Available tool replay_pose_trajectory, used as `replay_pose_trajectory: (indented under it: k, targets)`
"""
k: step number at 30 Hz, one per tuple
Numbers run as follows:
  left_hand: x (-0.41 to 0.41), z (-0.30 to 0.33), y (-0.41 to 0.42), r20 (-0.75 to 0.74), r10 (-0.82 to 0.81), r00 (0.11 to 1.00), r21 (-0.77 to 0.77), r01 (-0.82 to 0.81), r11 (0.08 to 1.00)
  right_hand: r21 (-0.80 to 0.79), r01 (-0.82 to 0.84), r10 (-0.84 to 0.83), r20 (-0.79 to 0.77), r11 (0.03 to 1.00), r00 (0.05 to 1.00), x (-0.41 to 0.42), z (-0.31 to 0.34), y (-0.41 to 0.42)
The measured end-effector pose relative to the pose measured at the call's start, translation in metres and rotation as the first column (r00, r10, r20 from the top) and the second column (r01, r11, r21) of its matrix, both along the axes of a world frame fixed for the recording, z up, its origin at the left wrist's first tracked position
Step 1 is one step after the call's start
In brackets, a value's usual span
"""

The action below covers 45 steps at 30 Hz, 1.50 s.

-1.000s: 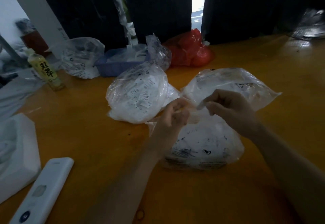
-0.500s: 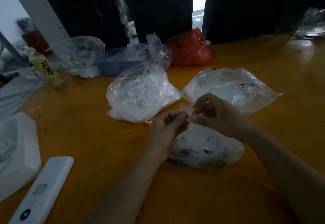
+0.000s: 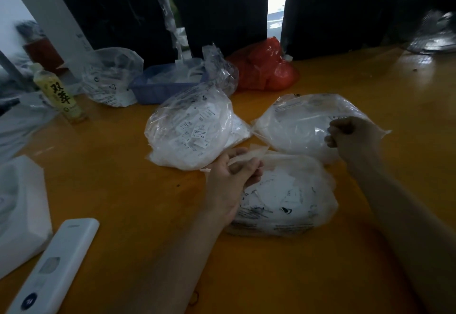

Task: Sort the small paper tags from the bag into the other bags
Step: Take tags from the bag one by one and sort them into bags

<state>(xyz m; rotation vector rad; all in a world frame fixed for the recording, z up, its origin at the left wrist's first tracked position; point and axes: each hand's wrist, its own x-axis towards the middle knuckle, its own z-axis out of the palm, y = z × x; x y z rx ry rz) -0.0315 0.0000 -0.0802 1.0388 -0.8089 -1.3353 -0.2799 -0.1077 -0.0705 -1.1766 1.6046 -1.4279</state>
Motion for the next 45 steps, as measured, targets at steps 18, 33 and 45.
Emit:
replay_pose_trajectory:
  k: [18, 33, 45]
  targets:
    - [-0.002, 0.008, 0.004, 0.051, -0.015, 0.999, -0.041, 0.017, 0.999, -0.027, -0.713, 0.53, -0.649, 0.701, 0.546, 0.052, 0.024, 0.057]
    - [0.001, 0.007, 0.003, -0.23, 0.052, 0.972, 0.043, -0.043, 0.998, 0.178, -0.742, 0.554, -0.778, 0.646, 0.295, 0.044, 0.015, 0.05]
    - [0.0, -0.003, -0.003, -0.247, 0.06, 0.967, 0.051, -0.049, 0.998, 0.269, -0.763, 0.592, -0.786, 0.587, 0.178, 0.039, 0.011, 0.045]
